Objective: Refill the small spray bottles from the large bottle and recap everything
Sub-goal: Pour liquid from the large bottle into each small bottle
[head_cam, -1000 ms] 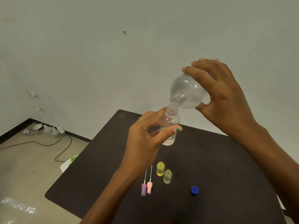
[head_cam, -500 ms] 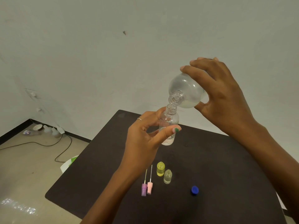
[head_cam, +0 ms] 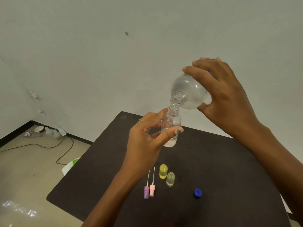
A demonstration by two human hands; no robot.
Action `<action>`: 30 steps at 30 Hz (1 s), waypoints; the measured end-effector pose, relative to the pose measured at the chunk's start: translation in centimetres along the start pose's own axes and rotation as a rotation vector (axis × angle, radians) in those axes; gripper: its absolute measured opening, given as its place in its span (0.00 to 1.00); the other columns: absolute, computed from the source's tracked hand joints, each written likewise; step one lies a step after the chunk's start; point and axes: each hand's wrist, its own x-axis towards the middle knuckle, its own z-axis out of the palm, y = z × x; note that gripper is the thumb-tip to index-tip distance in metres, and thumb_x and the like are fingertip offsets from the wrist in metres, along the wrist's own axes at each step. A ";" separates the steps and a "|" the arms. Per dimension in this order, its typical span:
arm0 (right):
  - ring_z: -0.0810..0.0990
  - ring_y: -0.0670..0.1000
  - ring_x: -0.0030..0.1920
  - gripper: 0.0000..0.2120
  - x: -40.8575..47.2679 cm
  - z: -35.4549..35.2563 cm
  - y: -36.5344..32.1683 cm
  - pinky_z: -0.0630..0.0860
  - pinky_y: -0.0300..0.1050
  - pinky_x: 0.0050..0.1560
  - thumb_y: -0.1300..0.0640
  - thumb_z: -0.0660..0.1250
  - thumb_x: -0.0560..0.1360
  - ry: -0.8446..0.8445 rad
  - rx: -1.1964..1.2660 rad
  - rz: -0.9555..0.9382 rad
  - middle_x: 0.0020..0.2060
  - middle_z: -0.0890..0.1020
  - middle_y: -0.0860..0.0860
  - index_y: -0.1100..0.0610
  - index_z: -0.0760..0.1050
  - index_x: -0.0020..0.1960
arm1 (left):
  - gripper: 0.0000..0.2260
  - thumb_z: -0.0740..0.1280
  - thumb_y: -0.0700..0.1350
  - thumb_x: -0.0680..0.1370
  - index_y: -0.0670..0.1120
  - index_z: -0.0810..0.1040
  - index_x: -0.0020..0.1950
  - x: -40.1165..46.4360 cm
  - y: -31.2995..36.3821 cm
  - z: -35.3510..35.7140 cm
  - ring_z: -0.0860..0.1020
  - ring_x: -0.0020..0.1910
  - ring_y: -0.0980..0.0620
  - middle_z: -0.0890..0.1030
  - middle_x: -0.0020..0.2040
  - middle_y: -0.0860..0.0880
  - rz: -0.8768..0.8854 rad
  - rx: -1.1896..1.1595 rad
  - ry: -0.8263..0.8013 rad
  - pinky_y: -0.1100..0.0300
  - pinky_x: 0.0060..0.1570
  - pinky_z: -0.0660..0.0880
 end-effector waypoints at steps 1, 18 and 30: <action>0.70 0.61 0.65 0.31 0.0 0.0 0.0 0.60 0.53 0.70 0.64 0.76 0.66 0.002 0.000 0.000 0.62 0.74 0.60 0.59 0.70 0.66 | 0.16 0.68 0.49 0.69 0.52 0.76 0.57 0.0 0.0 0.0 0.77 0.51 0.64 0.80 0.51 0.54 0.001 -0.001 0.000 0.78 0.44 0.71; 0.71 0.61 0.65 0.31 0.1 0.0 0.0 0.61 0.53 0.69 0.63 0.77 0.66 0.007 -0.001 -0.007 0.62 0.74 0.60 0.59 0.70 0.66 | 0.19 0.69 0.49 0.70 0.46 0.79 0.59 0.0 -0.2 0.0 0.77 0.52 0.63 0.80 0.51 0.53 0.008 0.010 0.005 0.77 0.44 0.72; 0.71 0.61 0.65 0.31 0.2 0.0 0.0 0.61 0.53 0.69 0.62 0.77 0.66 0.006 -0.005 -0.009 0.62 0.74 0.60 0.58 0.70 0.66 | 0.16 0.69 0.48 0.70 0.47 0.79 0.57 0.1 -0.1 0.0 0.77 0.51 0.64 0.80 0.51 0.54 0.013 -0.002 0.001 0.77 0.44 0.72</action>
